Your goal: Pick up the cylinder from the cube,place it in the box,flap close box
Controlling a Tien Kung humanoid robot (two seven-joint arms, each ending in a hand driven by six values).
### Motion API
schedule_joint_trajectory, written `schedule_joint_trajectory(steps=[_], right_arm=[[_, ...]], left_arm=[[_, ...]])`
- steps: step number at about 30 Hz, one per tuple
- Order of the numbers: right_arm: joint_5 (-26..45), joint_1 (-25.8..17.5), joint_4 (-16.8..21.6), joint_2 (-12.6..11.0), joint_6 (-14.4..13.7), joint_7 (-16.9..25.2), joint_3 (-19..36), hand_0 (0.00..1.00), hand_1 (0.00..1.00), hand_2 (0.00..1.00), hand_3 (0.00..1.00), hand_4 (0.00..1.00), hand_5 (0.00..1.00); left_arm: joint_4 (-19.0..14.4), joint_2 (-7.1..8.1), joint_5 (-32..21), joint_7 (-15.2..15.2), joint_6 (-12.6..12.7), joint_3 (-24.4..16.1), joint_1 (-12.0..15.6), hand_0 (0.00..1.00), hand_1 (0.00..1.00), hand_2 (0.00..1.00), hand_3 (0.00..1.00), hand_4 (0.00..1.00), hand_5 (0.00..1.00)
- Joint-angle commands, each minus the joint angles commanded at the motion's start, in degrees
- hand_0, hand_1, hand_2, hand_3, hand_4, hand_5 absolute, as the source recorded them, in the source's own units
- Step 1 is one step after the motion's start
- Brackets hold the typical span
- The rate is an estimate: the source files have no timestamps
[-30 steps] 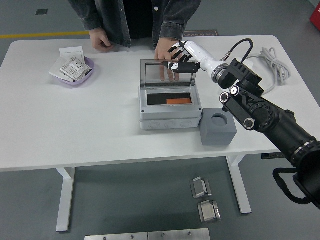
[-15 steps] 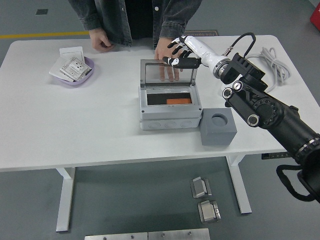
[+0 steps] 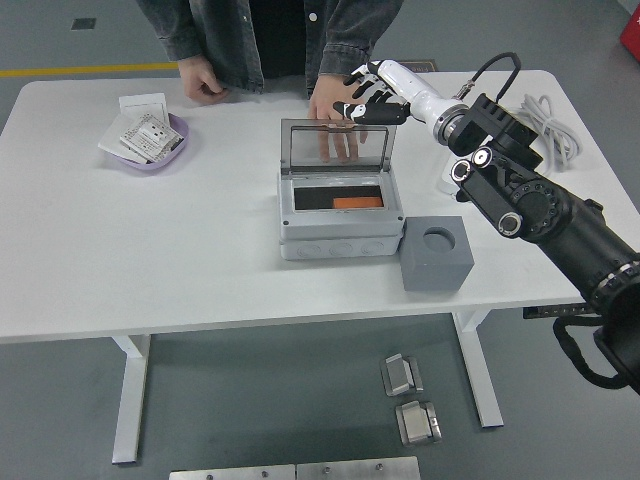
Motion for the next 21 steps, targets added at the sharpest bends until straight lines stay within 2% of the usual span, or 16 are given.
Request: schedule_joint_trajectory(steps=[2,3,8,9,14,15,21], right_arm=[[0.0,0.3,-0.9,0.3,0.1,0.0,0.0,0.619,0.553,0.665,0.740,0.792,0.548],[0.1,0.4,-1.4,0.5,0.1,0.0,-0.1,0.691,0.667,0.681,0.745,0.792,0.542],[0.2,0.7,-3.6,1.7,0.0,0.1,-0.2,0.691,0.667,0.681,0.745,0.792,0.542],[0.2,0.7,-3.9,1.8,-0.1,0.1,-0.2,0.770,0.721,0.714,0.760,0.813,0.574],[0.4,0.7,-4.7,2.5,-0.3,0.1,-0.5,0.770,0.721,0.714,0.760,0.813,0.574],[0.4,0.6,-4.6,2.5,-0.4,0.1,-0.7,0.803,0.745,0.728,0.763,0.830,0.596],[0.3,-0.4,-2.7,2.0,-0.6,-0.3,-2.0,0.806,0.743,0.729,0.765,0.824,0.590]], left_arm=[[0.0,0.08,0.1,0.0,0.0,0.0,0.0,0.637,0.636,0.584,0.592,0.652,0.209],[0.0,0.12,0.2,0.0,0.0,0.0,-0.1,0.637,0.636,0.584,0.592,0.654,0.211],[0.0,0.29,0.5,-0.1,-0.1,-0.1,-0.4,0.637,0.636,0.584,0.592,0.654,0.211],[0.0,0.32,0.5,-0.1,-0.1,-0.1,-0.4,0.637,0.637,0.584,0.592,0.654,0.212],[0.0,0.38,0.7,-0.1,-0.2,-0.1,-0.5,0.637,0.637,0.584,0.592,0.654,0.212],[0.0,0.38,0.7,-0.1,-0.2,-0.1,-0.4,0.637,0.636,0.585,0.592,0.653,0.212],[0.0,0.24,0.6,-0.1,-0.2,0.0,-0.2,0.637,0.636,0.584,0.592,0.653,0.212]])
